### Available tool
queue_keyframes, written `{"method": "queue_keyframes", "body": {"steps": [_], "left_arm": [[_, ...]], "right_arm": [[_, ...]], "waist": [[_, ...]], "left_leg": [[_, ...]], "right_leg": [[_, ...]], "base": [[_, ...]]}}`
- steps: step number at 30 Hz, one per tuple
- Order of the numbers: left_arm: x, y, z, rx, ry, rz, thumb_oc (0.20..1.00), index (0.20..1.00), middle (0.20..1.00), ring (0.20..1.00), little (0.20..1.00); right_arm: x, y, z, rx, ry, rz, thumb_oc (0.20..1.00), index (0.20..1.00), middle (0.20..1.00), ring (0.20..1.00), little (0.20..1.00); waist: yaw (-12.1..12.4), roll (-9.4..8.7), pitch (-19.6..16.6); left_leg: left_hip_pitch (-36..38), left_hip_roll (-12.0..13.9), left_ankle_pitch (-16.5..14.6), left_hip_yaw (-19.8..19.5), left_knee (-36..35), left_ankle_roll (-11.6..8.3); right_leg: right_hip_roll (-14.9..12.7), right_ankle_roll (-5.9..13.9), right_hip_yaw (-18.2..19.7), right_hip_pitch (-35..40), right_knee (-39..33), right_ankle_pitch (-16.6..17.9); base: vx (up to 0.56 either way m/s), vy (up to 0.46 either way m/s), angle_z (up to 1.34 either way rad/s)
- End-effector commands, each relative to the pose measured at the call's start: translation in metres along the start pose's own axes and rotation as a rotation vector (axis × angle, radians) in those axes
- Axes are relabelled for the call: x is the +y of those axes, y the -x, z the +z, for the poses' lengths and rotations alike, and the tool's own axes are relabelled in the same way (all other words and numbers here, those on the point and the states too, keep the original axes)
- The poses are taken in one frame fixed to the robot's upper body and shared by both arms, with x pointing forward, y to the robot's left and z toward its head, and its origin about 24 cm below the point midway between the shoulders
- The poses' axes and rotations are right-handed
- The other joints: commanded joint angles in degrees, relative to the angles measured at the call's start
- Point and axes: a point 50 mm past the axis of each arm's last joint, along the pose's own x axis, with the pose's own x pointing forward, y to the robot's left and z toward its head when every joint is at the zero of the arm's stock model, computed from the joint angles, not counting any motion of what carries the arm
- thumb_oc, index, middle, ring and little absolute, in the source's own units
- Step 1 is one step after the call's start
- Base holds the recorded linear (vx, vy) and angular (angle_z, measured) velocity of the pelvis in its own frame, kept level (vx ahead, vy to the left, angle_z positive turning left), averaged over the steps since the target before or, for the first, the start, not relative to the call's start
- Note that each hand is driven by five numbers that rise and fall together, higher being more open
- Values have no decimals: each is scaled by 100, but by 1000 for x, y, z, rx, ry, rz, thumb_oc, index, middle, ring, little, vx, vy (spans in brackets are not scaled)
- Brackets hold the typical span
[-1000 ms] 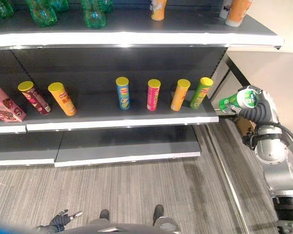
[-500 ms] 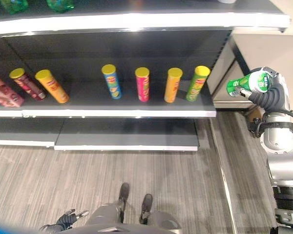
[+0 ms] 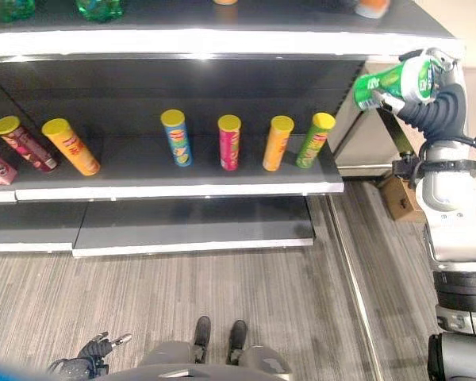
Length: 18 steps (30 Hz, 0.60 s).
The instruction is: Put the goods on the table back onto the shelves and tidy them up.
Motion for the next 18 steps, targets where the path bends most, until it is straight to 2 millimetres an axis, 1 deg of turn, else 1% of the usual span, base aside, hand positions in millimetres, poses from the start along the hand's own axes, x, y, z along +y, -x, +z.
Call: {"method": "queue_keyframes", "body": {"steps": [1,2,3,4,6,7,8,11,12,13,14,15,16,17,18], "left_arm": [[12,2,-9,31,-38,25,1000,1000,1000,1000,1000],[13,2,-11,36,-39,27,1000,1000,1000,1000,1000],[13,3,-13,41,-41,26,1000,1000,1000,1000,1000],[13,3,-13,41,-39,26,1000,1000,1000,1000,1000],[15,3,-17,53,-47,29,1000,1000,1000,1000,1000],[22,5,-17,43,-42,35,1000,1000,1000,1000,1000],[25,5,-15,35,-44,39,1000,1000,1000,1000,1000],[28,4,-13,31,-42,41,1000,1000,1000,1000,1000],[31,4,-12,27,-43,45,1000,1000,1000,1000,1000],[31,4,-12,28,-46,44,1000,1000,1000,1000,1000],[31,4,-12,28,-45,43,1000,1000,1000,1000,1000],[33,4,-11,23,-53,46,1000,1000,1000,1000,1000],[32,4,-11,23,-51,44,1000,1000,1000,1000,1000],[32,4,-11,26,-55,46,1000,1000,1000,1000,1000],[32,4,-11,26,-53,44,1000,1000,1000,1000,1000]], "right_arm": [[-16,-16,29,-155,-28,-37,200,200,200,200,200],[-17,-18,32,-170,-38,-37,200,200,200,200,200],[-21,-26,38,-194,-34,-47,200,200,200,200,200],[-21,-27,39,-197,-34,-46,200,200,200,200,200],[-24,-36,42,-200,-5,-33,200,200,200,200,200],[-24,-65,37,-133,51,65,200,200,200,200,200],[-23,-71,32,-96,66,95,200,200,200,200,200],[-21,-89,23,-17,117,169,200,200,200,200,200],[-20,-102,13,71,179,232,200,200,200,200,200],[-21,-106,10,97,212,249,200,200,200,200,200],[-20,-107,11,96,212,249,200,200,200,200,200],[-23,-112,5,145,240,252,200,200,200,200,200],[-23,-113,6,142,241,253,200,200,200,200,200],[-24,-116,-1,190,249,241,200,200,200,200,200],[-24,-117,0,188,250,242,200,200,200,200,200]], "waist": [[171,-176,-473],[192,-191,-482],[252,-224,-497],[238,-216,-492],[311,-275,-508],[436,-359,-527],[501,-404,-530],[553,-442,-545],[629,-484,-560],[664,-493,-560],[660,-488,-559],[728,-518,-570],[716,-504,-568],[790,-534,-577],[780,-524,-575]], "left_leg": [[76,350,-714,175,61,-125],[72,358,-713,164,61,-136],[65,374,-703,141,61,-164],[66,374,-703,138,61,-165],[68,387,-692,108,61,-192],[49,411,-659,4,61,-258],[39,413,-647,-32,61,-274],[-5,413,-611,-130,61,-313],[-37,416,-582,-220,61,-353],[-48,419,-567,-252,61,-364],[-48,419,-566,-254,61,-365],[-71,417,-552,-326,61,-380],[-74,416,-551,-332,61,-380],[-90,414,-543,-377,61,-388],[-92,413,-543,-380,61,-388]], "right_leg": [[-1199,963,-362,393,230,-491],[-1194,962,-381,403,213,-493],[-1185,960,-427,426,188,-503],[-1184,959,-431,431,185,-502],[-1175,954,-481,459,170,-511],[-1162,936,-636,547,143,-533],[-1156,931,-663,559,141,-536],[-1147,921,-754,585,136,-542],[-1133,912,-870,622,130,-556],[-1126,912,-919,636,123,-557],[-1126,912,-920,637,123,-557],[-1119,909,-982,661,105,-553],[-1118,909,-987,661,104,-553],[-1107,907,-1034,675,96,-563],[-1107,907,-1038,676,95,-563]], "base": [[1,-28,15],[-5,-46,21],[-5,-38,25],[-7,-40,19],[-11,-78,16],[-23,-128,9],[-25,-119,14],[-12,-57,53],[-3,-80,27],[2,-61,24],[5,-38,23],[3,-24,25],[11,-39,18],[7,-16,27],[22,-34,18]]}}
